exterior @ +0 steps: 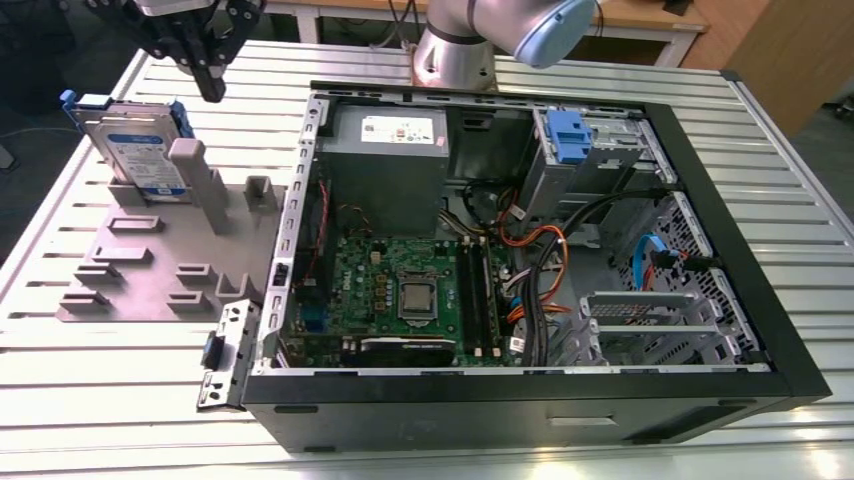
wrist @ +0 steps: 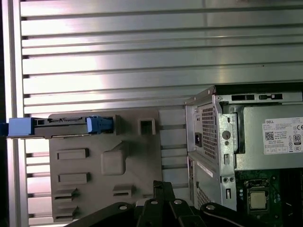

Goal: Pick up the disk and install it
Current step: 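Reach for the disk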

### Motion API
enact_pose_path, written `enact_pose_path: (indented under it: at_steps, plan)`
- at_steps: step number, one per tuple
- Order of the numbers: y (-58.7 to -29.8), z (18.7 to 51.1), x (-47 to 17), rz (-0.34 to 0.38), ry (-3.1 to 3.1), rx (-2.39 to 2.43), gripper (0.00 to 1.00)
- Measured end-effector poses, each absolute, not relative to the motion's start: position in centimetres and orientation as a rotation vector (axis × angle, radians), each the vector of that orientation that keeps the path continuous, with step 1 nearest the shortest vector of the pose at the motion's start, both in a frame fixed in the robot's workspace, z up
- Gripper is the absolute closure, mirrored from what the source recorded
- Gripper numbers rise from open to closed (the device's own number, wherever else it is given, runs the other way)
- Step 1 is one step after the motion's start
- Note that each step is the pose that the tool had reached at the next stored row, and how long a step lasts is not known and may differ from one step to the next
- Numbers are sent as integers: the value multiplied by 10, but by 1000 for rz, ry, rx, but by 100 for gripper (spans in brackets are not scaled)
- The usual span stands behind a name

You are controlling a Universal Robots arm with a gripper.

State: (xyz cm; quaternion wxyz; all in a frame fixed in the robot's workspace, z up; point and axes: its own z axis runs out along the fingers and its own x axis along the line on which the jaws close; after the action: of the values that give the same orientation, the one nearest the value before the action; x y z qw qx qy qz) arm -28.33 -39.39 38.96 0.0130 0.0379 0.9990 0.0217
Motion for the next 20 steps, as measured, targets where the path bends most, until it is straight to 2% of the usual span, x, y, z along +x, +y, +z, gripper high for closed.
enact_pose_path:
  at_steps: [20]
  plan:
    - [-394,389,-298,68,3113,118,89]
